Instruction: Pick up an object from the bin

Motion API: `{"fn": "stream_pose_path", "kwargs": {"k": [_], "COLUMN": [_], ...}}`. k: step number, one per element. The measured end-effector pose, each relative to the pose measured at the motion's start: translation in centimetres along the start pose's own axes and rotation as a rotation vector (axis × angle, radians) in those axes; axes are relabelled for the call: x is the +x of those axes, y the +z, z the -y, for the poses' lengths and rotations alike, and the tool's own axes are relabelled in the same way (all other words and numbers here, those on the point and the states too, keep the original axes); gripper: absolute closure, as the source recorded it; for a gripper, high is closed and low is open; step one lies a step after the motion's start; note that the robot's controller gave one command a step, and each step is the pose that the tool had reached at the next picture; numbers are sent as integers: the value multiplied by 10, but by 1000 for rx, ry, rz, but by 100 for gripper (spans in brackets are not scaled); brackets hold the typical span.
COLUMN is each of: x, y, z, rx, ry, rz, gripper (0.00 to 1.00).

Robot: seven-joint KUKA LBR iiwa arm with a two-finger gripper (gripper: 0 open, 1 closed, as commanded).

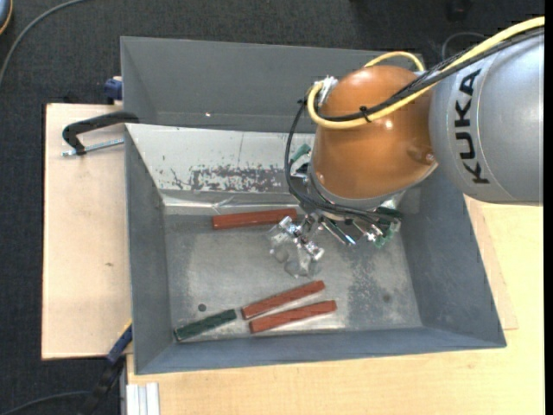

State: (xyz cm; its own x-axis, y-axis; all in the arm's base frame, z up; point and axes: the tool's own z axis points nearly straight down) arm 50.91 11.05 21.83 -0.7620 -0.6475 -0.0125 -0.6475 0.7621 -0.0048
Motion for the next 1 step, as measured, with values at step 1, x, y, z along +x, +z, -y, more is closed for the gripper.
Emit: {"fn": "stream_pose_path", "kwargs": {"k": [1], "x": [1], "y": [2], "z": [0], "rx": [-3], "ry": [2], "rz": [-5], "gripper": [0]}}
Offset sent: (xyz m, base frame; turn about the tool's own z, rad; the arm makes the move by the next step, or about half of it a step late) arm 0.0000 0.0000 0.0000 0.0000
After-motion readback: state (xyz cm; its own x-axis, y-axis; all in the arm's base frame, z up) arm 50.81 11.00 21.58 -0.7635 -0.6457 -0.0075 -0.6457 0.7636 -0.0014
